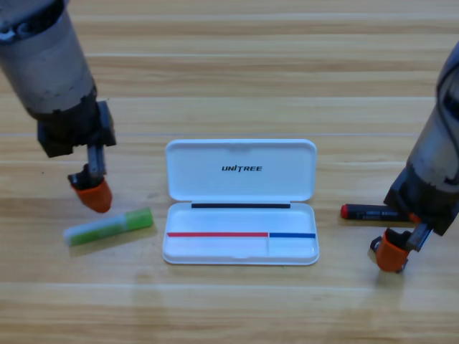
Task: Clean up eraser and pencils
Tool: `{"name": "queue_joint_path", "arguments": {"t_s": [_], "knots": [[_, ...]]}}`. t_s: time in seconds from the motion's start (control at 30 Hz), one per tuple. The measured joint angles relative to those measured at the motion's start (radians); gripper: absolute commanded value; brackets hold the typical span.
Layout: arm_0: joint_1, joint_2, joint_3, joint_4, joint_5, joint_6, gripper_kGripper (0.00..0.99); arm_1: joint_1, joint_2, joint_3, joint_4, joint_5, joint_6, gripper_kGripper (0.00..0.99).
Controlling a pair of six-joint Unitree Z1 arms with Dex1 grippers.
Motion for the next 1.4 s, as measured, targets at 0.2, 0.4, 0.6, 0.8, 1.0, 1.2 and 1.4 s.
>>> {"name": "queue_joint_path", "arguments": {"t_s": [0.2, 0.4, 0.6, 0.8, 1.0, 1.2, 1.4], "knots": [[0.037, 0.043, 0.003, -0.040, -0.007, -0.002, 0.957, -0.012, 0.047, -0.003, -0.019, 0.023, 0.000, 0.893], [0.071, 0.090, 0.037, -0.090, -0.029, 0.007, 0.960, -0.016, 0.071, -0.034, -0.024, 0.048, 0.000, 0.827], [0.078, 0.119, 0.105, -0.164, -0.049, 0.028, 0.960, -0.019, 0.112, -0.045, -0.025, 0.048, 0.001, 0.810], [0.078, 0.131, 0.182, -0.234, -0.065, 0.044, 0.962, -0.029, 0.130, -0.045, -0.025, 0.047, 0.006, 0.796], [0.078, 0.140, 0.239, -0.281, -0.068, 0.045, 0.963, -0.043, 0.142, -0.044, -0.025, 0.047, 0.006, 0.400], [0.078, 0.142, 0.273, -0.315, -0.068, 0.057, 0.963, -0.046, 0.145, -0.044, -0.025, 0.047, 0.003, 0.035], [0.086, 0.142, 0.293, -0.340, -0.068, 0.072, 0.990, -0.049, 0.146, -0.045, -0.021, 0.046, 0.001, 0.000]]}}
